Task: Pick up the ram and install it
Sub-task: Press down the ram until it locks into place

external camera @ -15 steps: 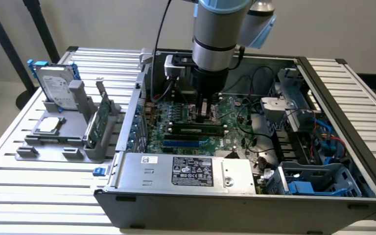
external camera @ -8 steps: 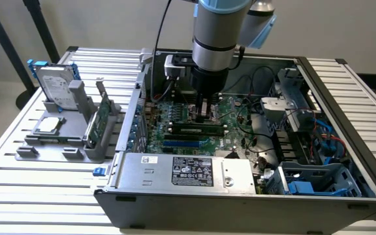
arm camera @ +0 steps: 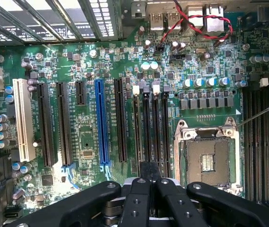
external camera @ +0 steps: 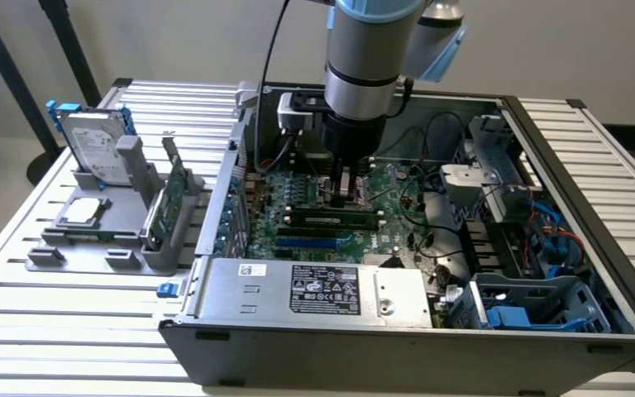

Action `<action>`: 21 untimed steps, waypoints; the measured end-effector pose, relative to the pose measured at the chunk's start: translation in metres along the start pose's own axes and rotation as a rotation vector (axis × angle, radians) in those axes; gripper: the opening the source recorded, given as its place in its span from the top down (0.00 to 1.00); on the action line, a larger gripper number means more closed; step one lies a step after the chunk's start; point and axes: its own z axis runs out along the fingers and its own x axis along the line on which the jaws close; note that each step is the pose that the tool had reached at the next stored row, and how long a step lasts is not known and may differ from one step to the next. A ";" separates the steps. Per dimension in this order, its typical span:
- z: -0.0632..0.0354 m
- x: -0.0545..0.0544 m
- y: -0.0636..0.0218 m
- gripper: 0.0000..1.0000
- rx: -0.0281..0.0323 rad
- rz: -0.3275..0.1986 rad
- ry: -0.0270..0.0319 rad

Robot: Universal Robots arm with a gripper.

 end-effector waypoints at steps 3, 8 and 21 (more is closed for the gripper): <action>0.0022 0.000 -0.0001 0.89 0.0000 0.000 0.0000; 0.0073 0.000 -0.0003 0.89 0.0000 0.000 -0.0002; 0.0158 0.001 -0.0005 0.89 -0.0003 0.000 0.0007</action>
